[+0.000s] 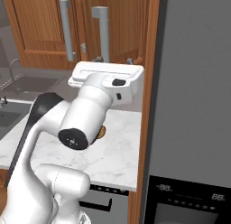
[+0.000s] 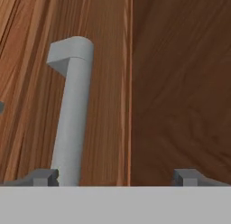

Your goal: Retrieve the tupperware from the cabinet, then place the raw meat into the tupperware to avoid contamination.

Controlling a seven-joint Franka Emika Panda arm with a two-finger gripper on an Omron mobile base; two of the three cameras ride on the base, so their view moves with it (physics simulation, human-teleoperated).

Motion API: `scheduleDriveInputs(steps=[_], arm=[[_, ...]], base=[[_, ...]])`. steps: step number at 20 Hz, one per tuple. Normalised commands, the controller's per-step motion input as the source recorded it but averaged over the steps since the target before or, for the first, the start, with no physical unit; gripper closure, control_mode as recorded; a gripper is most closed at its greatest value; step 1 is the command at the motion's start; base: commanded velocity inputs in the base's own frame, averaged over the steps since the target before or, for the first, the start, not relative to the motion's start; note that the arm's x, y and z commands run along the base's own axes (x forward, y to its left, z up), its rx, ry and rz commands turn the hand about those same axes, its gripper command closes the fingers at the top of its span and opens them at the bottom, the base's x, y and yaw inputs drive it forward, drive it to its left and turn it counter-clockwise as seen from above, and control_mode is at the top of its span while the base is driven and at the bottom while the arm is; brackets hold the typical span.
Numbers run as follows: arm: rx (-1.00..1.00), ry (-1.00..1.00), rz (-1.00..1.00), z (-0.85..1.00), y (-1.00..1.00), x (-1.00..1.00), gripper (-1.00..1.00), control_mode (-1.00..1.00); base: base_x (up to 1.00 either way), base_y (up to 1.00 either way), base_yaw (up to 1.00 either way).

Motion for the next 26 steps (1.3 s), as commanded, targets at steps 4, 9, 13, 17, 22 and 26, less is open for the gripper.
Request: scheduleDriveInputs(steps=[4,9,13,17,22,26], arm=[[-0.03,0.13,-0.06,0.44,-0.23,-0.63,-1.0,-1.0],[-0.07,0.18,0.0,0.29,-0.08,-0.92,-1.0,-1.0],[-0.1,0.17,0.06,0.07,0.0,-1.0,-1.0,-1.0],[-0.07,0.12,0.12,-0.17,0.07,-0.98,-1.0,-1.0],[-0.06,0.15,0.1,-0.54,0.57,-0.85,-1.0,-1.0],[0.0,0.05,0.07,-0.67,0.88,-0.47,-1.0,-1.0]], base=[[0.0,0.0,0.0],[0.0,0.0,0.0],[0.0,0.0,0.0],[0.0,0.0,0.0],[0.0,0.0,0.0],[0.0,0.0,0.0]])
